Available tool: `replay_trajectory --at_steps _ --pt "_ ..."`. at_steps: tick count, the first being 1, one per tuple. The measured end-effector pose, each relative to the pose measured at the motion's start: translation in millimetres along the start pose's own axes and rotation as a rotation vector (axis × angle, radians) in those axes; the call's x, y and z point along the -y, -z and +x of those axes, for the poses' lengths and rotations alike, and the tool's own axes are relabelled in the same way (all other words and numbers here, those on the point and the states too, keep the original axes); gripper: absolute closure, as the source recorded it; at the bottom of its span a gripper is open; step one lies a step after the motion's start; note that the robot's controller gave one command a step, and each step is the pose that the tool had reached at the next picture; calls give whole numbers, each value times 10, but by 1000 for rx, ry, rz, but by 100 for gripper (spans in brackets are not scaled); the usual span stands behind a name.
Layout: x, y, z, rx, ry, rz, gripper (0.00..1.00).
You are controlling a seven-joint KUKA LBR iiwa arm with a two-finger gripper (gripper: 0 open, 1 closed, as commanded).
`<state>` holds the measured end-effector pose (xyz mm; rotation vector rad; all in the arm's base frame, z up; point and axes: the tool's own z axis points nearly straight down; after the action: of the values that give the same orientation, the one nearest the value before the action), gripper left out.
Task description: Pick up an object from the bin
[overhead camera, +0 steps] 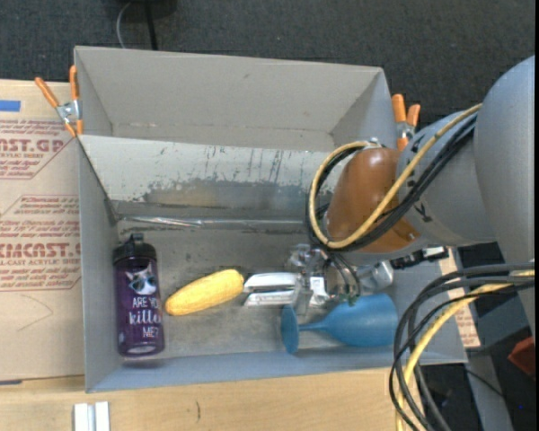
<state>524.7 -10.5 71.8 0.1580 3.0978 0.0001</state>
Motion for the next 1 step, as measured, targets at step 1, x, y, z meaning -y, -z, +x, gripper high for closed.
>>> replay_trajectory --at_steps 1 --pt "-1 0 -1 0 1 0 100"
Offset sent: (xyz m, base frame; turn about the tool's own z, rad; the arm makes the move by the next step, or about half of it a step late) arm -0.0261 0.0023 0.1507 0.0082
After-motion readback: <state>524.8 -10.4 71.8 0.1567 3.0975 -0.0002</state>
